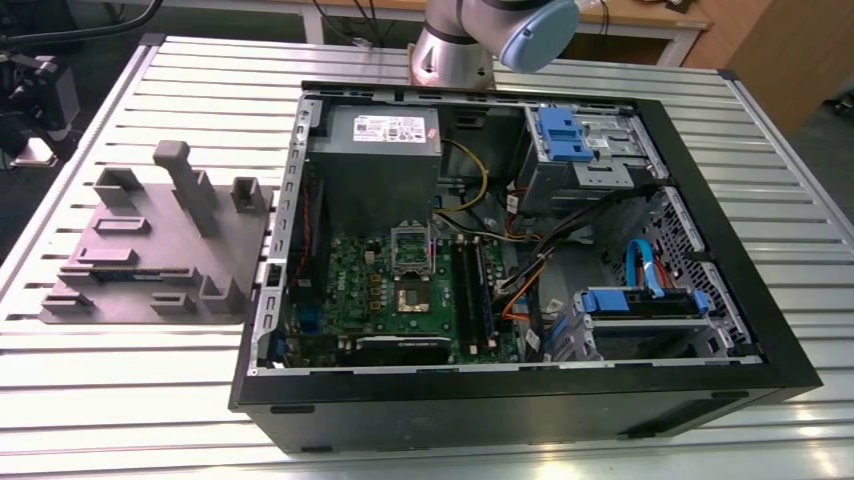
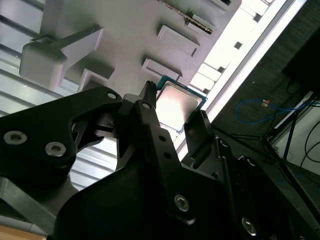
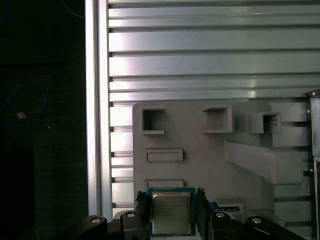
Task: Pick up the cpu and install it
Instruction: 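Pick up the cpu and move it towards the insertion slot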
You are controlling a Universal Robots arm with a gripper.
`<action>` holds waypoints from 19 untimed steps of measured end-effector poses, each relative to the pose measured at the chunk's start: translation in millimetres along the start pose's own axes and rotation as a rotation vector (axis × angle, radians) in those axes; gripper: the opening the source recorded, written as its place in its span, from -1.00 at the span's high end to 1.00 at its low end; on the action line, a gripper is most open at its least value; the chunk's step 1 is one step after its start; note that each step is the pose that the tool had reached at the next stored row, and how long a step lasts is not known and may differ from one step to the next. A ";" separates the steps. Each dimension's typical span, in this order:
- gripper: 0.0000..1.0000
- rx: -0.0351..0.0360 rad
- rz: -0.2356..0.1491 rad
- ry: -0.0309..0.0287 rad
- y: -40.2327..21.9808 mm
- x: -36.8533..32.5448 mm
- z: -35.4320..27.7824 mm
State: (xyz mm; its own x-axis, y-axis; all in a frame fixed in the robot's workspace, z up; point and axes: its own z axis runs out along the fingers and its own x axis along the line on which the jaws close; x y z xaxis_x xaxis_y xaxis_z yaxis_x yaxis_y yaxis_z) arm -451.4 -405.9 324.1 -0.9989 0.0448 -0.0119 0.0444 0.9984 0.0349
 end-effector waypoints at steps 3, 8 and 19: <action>0.06 0.0009 0.000 0.0000 0.2 0.0 -1.1; 0.06 0.0009 0.000 -0.0001 0.3 -0.1 -2.6; 0.06 0.0009 0.000 0.0000 0.5 -0.1 -6.6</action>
State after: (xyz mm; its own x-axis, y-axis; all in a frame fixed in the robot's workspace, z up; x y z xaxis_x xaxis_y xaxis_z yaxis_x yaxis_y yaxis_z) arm -451.4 -405.6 330.8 -0.9989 0.0447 -0.0119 0.0443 0.9984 0.0340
